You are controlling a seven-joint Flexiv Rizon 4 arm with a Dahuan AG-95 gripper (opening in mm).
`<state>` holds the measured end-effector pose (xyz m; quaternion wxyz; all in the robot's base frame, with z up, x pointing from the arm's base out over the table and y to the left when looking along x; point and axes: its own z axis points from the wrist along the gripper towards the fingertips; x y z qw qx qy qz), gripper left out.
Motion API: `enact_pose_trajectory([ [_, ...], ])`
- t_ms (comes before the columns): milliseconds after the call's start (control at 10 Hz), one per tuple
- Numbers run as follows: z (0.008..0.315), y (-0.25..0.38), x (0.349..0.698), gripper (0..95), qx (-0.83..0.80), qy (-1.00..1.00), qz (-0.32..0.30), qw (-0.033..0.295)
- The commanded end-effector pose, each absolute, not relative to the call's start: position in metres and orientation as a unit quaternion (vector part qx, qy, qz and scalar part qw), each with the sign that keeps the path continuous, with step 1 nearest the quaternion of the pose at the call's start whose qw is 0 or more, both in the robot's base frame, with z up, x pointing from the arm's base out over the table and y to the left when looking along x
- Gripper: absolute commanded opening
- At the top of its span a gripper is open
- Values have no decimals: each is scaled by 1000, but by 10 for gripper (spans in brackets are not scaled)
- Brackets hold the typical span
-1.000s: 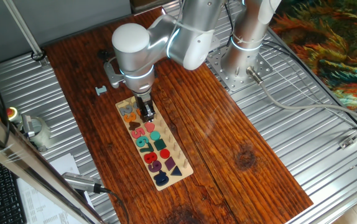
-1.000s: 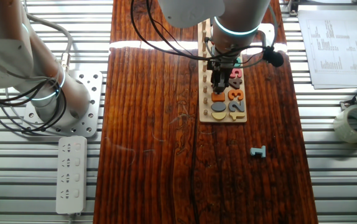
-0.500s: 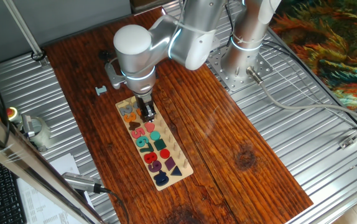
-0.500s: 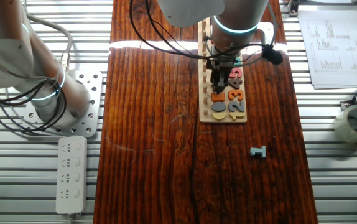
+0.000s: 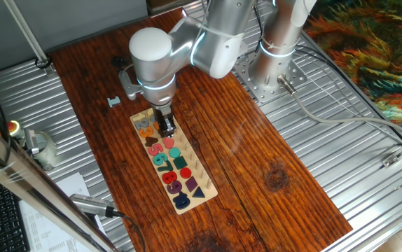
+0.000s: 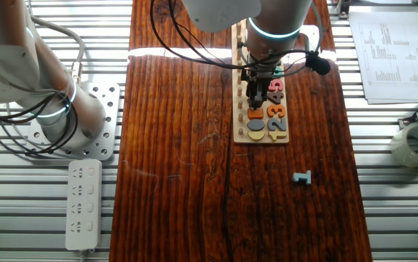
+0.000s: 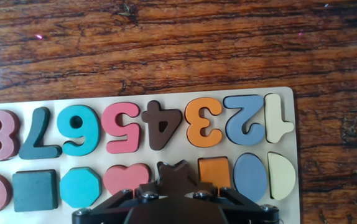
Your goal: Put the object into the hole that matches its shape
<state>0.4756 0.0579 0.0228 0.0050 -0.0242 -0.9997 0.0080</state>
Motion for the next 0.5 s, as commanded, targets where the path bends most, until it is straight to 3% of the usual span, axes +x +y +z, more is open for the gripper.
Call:
enact_pose_trajectory([
  [100,24,60,475,0,-20,-1000,6,4],
  [500,25,63,475,0,-19,-1000,-1,5],
])
